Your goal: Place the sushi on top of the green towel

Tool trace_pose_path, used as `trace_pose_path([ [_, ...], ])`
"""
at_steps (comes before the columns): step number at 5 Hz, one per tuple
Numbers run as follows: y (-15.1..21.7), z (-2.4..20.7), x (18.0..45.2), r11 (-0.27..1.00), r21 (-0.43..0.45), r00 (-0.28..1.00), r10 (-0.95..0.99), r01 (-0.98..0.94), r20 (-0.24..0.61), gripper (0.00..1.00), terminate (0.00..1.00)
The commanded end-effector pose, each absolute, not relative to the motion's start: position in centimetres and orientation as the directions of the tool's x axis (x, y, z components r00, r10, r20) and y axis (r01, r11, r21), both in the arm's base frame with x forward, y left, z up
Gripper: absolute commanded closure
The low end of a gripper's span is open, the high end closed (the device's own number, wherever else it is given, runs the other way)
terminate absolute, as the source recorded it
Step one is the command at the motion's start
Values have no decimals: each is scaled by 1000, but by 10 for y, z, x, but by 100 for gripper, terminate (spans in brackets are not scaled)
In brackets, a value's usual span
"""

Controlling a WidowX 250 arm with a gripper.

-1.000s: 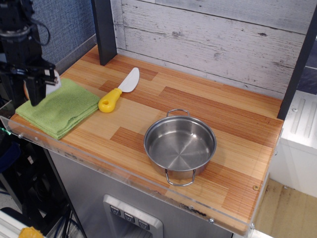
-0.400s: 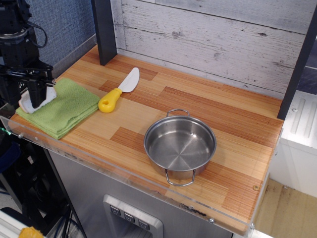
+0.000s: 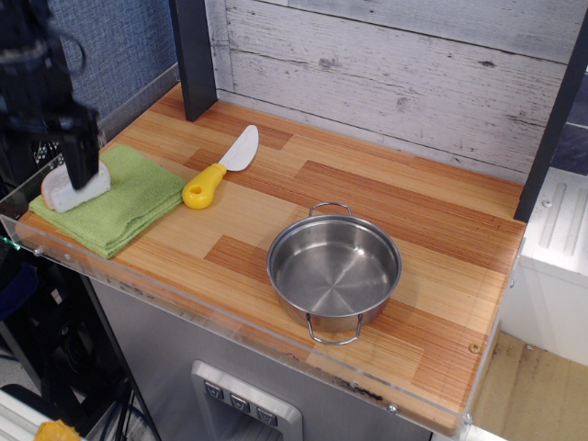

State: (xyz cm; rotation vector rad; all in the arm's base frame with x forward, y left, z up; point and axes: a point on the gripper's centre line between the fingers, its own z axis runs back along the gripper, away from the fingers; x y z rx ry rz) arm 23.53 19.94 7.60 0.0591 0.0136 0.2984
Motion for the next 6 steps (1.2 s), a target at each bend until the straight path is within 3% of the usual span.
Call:
trace_pose_path([
  [1,157,177,241,977,84,959,173,-196,226,0,0],
  [3,130,181,258,996,59,976,59,-72,210,0,0],
  [4,131,179,261,999,48,989,6,-13,149,0,0],
  [5,131,179,261,999,48,989,6,-13,149,0,0],
  [6,131,179,261,999,48,989,6,-13,149,0,100],
])
